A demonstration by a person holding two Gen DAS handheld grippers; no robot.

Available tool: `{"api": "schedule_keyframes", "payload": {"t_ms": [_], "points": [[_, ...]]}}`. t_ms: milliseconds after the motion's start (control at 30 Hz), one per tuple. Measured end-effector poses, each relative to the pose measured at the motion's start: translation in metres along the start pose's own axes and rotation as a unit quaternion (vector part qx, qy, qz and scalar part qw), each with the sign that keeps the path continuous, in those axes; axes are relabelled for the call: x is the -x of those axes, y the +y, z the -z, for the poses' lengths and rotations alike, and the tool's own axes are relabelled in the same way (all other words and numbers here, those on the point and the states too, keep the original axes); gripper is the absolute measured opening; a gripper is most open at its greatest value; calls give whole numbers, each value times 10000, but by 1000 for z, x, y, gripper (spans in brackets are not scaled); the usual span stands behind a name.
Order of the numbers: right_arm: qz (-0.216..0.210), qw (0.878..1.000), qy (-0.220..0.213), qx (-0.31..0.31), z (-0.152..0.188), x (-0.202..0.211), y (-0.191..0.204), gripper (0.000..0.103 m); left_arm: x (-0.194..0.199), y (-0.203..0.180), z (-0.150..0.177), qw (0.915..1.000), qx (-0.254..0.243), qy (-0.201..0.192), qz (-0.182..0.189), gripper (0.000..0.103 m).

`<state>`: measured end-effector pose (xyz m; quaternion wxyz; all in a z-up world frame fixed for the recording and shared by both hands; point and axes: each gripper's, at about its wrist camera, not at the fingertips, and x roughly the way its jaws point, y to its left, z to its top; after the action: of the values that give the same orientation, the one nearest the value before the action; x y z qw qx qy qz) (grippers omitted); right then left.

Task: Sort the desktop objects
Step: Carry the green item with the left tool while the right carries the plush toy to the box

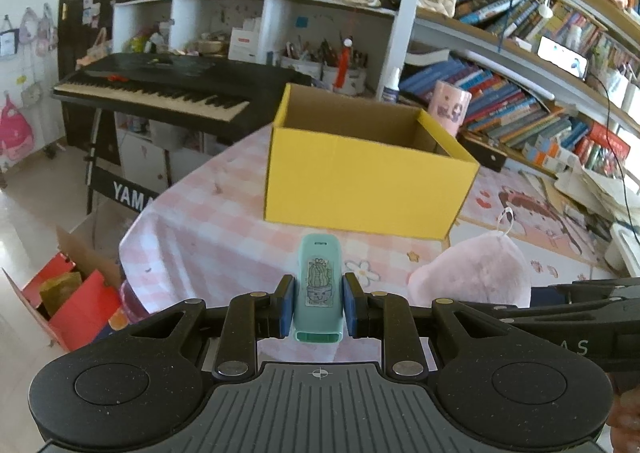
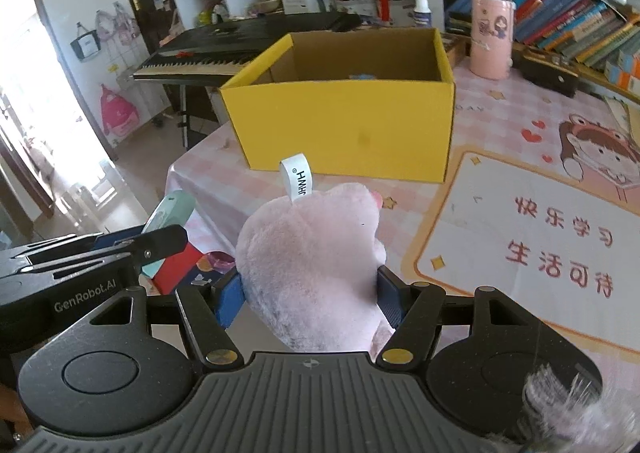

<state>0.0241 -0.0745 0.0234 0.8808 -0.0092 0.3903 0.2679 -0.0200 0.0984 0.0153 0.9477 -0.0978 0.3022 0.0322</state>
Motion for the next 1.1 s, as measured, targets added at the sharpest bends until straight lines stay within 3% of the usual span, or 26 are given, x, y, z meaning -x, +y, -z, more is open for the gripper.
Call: {"api": "schedule_keyframes", "payload": {"t_ms": [300, 500, 833, 1100], "points": [[-45, 9993, -206, 294, -22, -3, -3, 64, -11, -7, -17, 9998, -12, -175, -84, 23], [-99, 9975, -563, 426, -47, -4, -10, 64, -23, -13, -41, 9989, 36, -399, -225, 23], [-249, 9886, -1393, 506, -117, -5, -41, 64, -59, -33, -86, 9959, -85, -784, -432, 23], [-217, 9851, -1529, 755, -162, -33, -70, 64, -100, -51, -113, 9927, -354, -888, -733, 23]]}}
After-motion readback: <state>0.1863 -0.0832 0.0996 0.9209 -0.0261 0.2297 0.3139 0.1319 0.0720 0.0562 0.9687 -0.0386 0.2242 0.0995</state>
